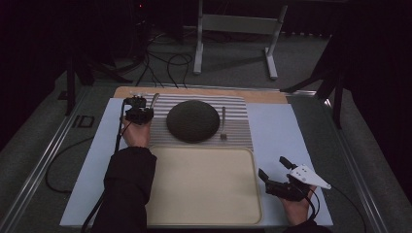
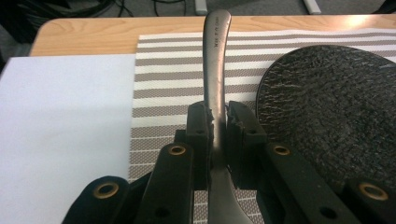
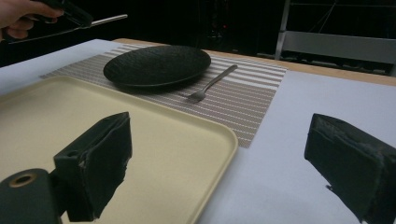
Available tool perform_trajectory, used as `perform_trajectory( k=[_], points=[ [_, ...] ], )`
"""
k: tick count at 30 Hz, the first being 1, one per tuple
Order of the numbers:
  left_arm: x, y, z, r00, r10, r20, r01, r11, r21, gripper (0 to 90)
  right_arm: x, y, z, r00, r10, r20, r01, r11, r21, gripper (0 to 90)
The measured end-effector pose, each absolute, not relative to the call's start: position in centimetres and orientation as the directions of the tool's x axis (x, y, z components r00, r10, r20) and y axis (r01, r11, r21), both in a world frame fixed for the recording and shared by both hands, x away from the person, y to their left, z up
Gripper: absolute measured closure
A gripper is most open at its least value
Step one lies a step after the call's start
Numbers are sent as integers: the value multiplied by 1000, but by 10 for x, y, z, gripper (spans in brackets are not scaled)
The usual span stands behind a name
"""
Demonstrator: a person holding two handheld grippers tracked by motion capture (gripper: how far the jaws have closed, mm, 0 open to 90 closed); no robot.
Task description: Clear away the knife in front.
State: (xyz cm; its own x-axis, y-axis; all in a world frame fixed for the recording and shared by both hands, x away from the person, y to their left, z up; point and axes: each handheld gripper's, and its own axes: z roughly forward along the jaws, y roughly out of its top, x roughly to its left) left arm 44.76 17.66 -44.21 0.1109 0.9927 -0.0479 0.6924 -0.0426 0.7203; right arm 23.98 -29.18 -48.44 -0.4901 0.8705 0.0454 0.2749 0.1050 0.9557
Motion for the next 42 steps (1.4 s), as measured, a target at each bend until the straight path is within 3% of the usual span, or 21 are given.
perform_trajectory(
  k=[42],
  points=[
    [398,165,-438,110,984,-137,676,27,736,805,240,-290,-484,-494,868,45,273,106,956,75]
  ],
)
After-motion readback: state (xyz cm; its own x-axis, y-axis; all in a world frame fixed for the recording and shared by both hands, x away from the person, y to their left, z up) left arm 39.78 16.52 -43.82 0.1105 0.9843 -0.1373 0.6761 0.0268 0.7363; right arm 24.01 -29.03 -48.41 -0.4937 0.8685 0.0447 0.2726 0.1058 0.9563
